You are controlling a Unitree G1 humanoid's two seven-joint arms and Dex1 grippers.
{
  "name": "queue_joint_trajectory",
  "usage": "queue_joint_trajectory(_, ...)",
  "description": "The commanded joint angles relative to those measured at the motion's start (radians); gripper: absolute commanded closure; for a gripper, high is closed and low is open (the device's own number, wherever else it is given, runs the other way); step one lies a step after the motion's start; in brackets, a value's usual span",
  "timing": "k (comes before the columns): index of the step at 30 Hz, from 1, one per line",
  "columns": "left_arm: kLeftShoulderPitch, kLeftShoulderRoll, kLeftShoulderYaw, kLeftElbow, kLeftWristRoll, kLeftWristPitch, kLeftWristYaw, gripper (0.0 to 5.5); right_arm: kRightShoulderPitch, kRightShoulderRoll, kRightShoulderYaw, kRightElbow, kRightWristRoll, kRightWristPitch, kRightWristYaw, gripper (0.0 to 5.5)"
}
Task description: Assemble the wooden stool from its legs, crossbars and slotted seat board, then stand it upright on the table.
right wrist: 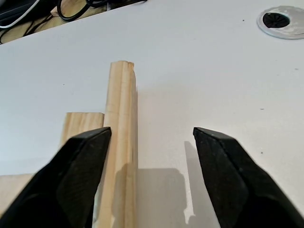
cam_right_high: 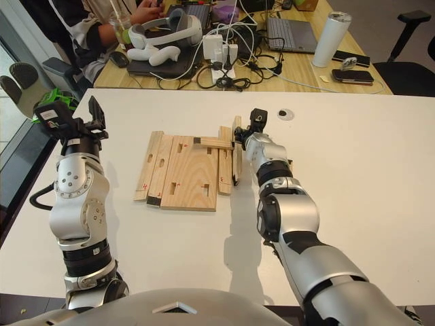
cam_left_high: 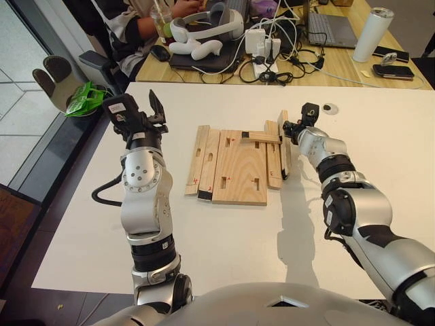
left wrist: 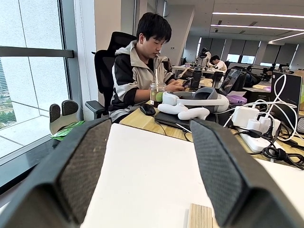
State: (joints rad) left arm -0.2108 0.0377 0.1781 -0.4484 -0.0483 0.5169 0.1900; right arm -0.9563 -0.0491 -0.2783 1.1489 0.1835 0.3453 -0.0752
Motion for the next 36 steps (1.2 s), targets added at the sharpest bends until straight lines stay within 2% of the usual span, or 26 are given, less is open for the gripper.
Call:
queue_joint_trajectory(1, -0.008, 0.004, -0.004, 0.008, 0.011, 0.008, -0.003, 2.46, -0.025, 0.004, -0.015, 0.061, 0.015, -0.011, 0.025, 2.57)
queue_joint_trajectory(17, -0.018, 0.007, -0.001, 0.018, 0.01, 0.006, -0.006, 2.46, 0.022, 0.006, 0.01, 0.078, 0.001, 0.016, 0.093, 5.34)
queue_joint_trajectory(22, -0.016, 0.008, 0.002, 0.015, 0.011, 0.009, -0.004, 2.46, 0.055, 0.033, 0.016, 0.049, 0.005, 0.03, 0.083, 5.47)
queue_joint_trajectory(26, -0.01, 0.008, 0.006, 0.007, 0.012, 0.012, -0.002, 2.46, 0.108, 0.078, 0.0, -0.021, 0.045, 0.119, 0.064, 5.47)
queue_joint_trajectory(30, 0.003, 0.007, 0.01, -0.005, 0.015, 0.015, 0.002, 2.46, 0.227, 0.127, 0.035, -0.291, 0.07, 0.315, 0.051, 5.47)
queue_joint_trajectory(36, 0.019, 0.001, 0.02, -0.027, 0.021, 0.018, 0.009, 2.46, 0.471, 0.149, 0.099, -0.94, 0.113, 0.673, 0.005, 5.47)
